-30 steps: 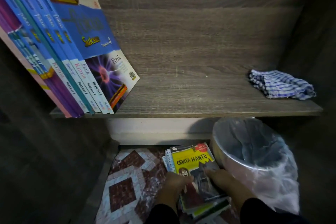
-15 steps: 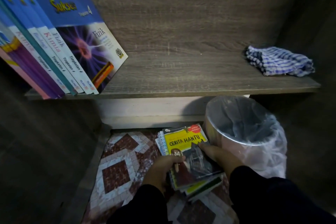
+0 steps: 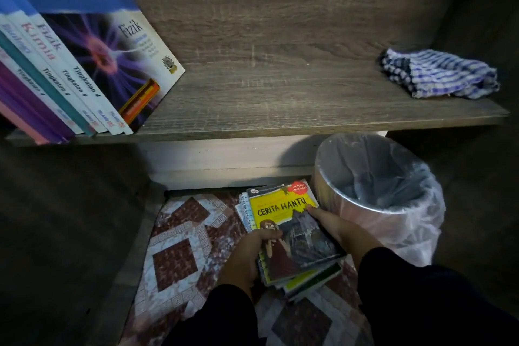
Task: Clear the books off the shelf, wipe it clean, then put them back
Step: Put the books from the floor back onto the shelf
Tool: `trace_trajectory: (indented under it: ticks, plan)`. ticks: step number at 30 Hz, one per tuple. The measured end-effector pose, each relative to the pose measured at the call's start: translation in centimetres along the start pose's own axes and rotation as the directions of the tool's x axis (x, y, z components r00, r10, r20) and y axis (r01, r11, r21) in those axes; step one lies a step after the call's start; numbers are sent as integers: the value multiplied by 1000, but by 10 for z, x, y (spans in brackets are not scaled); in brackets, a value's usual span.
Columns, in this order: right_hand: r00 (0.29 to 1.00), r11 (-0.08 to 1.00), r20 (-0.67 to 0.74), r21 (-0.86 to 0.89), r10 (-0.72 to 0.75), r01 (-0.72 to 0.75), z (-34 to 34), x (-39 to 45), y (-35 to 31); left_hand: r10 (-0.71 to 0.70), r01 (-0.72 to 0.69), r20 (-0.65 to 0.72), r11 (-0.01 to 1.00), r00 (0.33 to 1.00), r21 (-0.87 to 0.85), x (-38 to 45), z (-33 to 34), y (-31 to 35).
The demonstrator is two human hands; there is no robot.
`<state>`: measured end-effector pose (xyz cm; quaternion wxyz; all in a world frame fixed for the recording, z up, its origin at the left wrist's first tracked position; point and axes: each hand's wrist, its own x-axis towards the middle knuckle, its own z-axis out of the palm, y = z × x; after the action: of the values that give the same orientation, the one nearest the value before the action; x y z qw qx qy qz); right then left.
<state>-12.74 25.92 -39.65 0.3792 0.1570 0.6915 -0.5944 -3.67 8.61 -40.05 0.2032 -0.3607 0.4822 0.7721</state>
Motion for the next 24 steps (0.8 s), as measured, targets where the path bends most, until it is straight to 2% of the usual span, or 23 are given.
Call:
trace_trajectory:
  ticks: [6, 9, 13, 17, 22, 24]
  plan:
    - [1000, 1000, 25, -5, 13, -13, -1, 0, -1, 47, -46, -56, 999, 997, 14, 3, 0, 1]
    - [999, 998, 22, -57, 35, -34, -1, -12, -3, 36, -36, -32, 999, 999, 5, -1, -4, 4]
    - [999, 984, 24, -176, 38, -34, 15, -43, -14, 52, -49, -51, 996, 997, 68, -5, -18, 14]
    - [990, 956, 26, -263, 139, -127, 26, -44, -14, 50, -34, -81, 982, 995, 184, -9, -40, 30]
    - [975, 957, 92, -226, 205, -180, 41, -46, -18, -3, 22, -73, 967, 997, 253, -14, -51, 38]
    - [978, 963, 91, -210, 190, -167, 45, -49, -22, 11, 9, -74, 964, 997, 267, -16, -47, 36]
